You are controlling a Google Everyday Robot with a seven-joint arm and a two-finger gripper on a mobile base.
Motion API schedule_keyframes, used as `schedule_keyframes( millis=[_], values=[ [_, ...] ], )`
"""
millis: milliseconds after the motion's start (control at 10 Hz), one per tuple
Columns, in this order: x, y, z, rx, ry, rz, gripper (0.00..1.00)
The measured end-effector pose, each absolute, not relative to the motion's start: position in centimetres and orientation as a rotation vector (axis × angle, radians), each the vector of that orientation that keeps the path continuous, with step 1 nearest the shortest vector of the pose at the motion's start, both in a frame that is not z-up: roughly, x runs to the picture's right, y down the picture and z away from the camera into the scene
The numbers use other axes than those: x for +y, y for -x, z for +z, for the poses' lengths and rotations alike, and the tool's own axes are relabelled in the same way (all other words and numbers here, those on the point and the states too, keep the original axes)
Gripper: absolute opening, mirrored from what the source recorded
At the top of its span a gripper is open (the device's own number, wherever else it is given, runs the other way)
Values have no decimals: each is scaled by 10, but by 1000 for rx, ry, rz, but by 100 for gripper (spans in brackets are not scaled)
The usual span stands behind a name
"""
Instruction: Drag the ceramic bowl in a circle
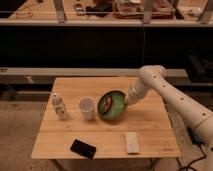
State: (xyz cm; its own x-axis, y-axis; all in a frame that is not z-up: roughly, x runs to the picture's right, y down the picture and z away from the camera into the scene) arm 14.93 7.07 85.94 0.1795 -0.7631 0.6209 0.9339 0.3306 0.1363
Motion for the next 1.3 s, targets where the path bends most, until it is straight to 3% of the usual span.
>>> schedule_keyframes(
  millis=[600,1000,1300],
  values=[
    [52,-222,911,-545,409,-1063,0],
    [75,-282,905,-488,464,-996,0],
    [101,-322,880,-448,501,-996,0]
  ],
)
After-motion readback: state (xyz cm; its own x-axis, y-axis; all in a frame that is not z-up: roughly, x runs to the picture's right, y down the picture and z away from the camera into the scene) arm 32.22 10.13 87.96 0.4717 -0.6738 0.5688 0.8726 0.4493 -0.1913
